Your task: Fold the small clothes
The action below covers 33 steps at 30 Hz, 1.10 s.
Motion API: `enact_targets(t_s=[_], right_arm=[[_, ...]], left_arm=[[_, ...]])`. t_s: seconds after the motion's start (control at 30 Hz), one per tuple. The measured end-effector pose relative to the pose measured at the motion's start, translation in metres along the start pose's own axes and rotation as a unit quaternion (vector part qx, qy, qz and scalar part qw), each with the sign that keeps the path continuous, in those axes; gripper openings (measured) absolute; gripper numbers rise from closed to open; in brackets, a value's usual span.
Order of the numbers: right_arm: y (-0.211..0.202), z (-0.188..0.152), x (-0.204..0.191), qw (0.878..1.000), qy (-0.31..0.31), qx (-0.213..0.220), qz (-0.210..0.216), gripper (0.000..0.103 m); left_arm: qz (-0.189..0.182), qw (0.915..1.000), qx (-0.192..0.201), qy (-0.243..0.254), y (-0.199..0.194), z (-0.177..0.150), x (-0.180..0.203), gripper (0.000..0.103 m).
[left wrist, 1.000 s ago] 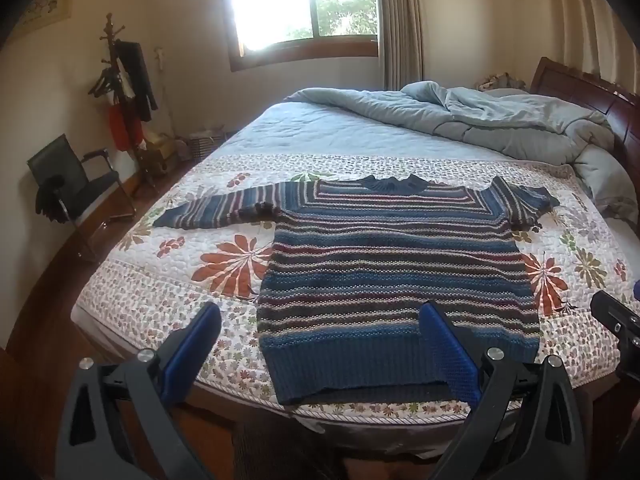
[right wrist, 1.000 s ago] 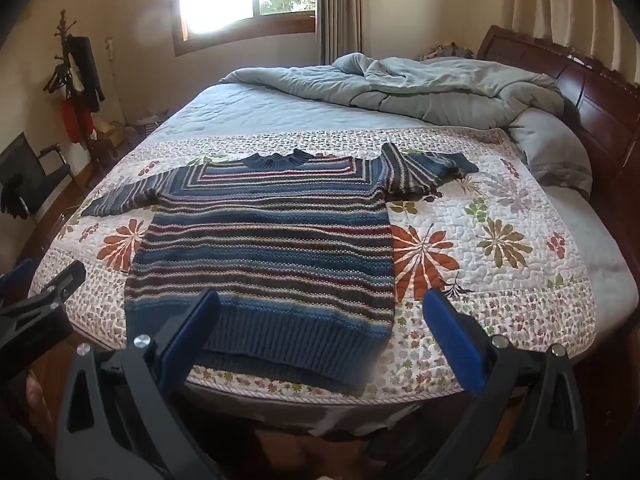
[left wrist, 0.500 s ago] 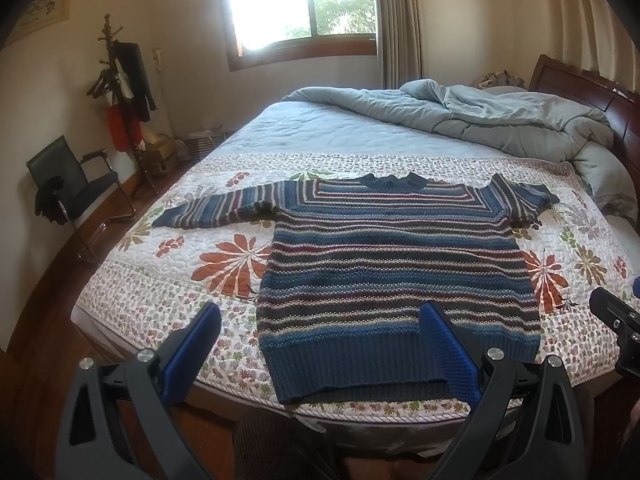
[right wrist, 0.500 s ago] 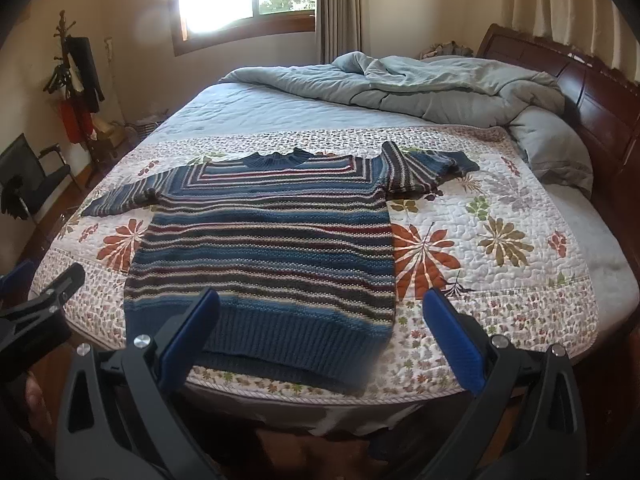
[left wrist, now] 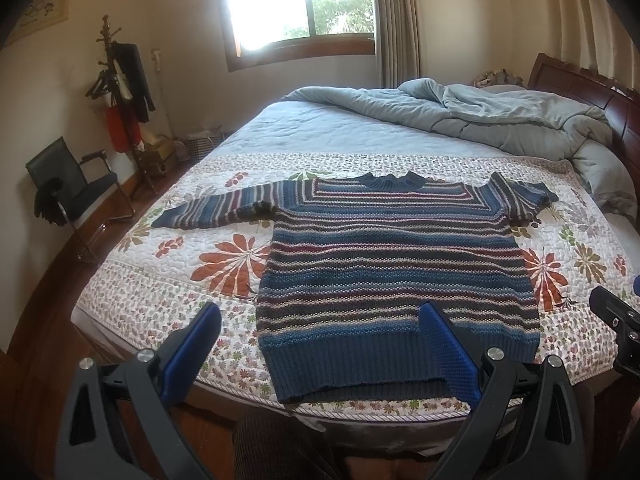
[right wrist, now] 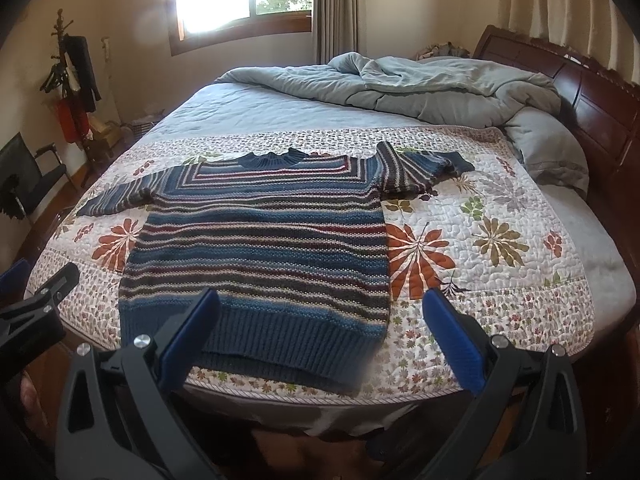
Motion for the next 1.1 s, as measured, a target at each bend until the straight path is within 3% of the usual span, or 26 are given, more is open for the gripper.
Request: enact_targets(t_s=[1.1], right_arm=[[0.0018,-0.0032,-0.0039,1.000,-0.006,-0.002,0.007,0.101]], left_arm=[[0.001,1.0000,-0.003,0.001,0.0002,0.0006,0.0012,0.100]])
Point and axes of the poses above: each gripper's, at about its wrist camera, not at the fingertips, and y roughly the way its jaws point, x to its right, z to its top, the point moved 3 cm from there along y, roughly the way its jaws point, and after that the axes turned 2 degrees about -x, right-handed, at the moved point
